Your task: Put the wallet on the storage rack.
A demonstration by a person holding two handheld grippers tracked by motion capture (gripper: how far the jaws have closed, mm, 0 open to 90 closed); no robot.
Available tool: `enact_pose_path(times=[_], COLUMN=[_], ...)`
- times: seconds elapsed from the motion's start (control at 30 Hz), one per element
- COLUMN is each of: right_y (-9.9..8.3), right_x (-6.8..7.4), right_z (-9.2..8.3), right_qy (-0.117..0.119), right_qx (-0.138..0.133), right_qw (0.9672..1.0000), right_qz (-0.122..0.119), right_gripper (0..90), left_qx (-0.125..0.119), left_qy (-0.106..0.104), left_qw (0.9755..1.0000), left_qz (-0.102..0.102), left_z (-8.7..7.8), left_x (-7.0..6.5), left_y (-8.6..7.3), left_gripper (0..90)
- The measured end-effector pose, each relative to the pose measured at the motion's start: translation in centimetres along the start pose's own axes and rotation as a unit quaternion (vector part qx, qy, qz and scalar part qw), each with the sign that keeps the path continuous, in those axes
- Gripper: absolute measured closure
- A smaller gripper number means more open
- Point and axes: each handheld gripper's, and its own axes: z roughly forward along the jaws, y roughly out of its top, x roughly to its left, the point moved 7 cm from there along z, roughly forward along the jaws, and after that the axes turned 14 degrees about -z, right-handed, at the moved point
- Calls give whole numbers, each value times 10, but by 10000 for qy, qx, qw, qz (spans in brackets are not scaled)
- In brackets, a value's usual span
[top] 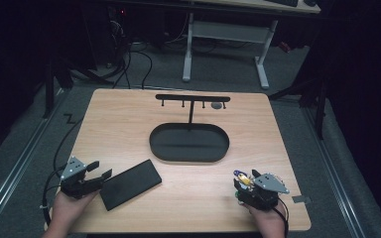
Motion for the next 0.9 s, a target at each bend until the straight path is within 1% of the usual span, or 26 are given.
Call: enact_pose_path(times=[0.03,0.07,0.17,0.33,0.5,0.6,0.7,0.77,0.9], right_y=[0,0,0,2,3,4,4,4,4], right_x=[0,0,0,1,3,4,3,4,6], right_z=[0,-1,-2,-1,0,0,0,0,1], right_qy=[0,14,44,53,76,88,74,128,160], right_qx=[0,11,-25,-37,-41,-45,-66,-28,-7], right_qw=[10000,10000,10000,10000,10000,9999,9999,9999,9999], right_qz=[0,24,39,33,14,19,41,82,50], right_gripper=[262,262,262,261,264,267,268,270,274], left_qx=[0,80,124,87,79,153,249,255,229], left_qy=[0,-33,-46,-88,-142,-259,-327,-322,-312], left_qw=[10000,10000,9999,9999,9999,9995,9991,9991,9991], left_qz=[0,-6,16,-49,-36,-107,-125,-125,-157], left_z=[0,1,0,-2,-4,-3,-1,0,-1], left_x=[0,-1,-1,-1,1,1,1,1,2], left_y=[0,-3,-4,-4,-5,-7,-9,-10,-9], left_gripper=[370,369,366,361,364,378,386,387,385])
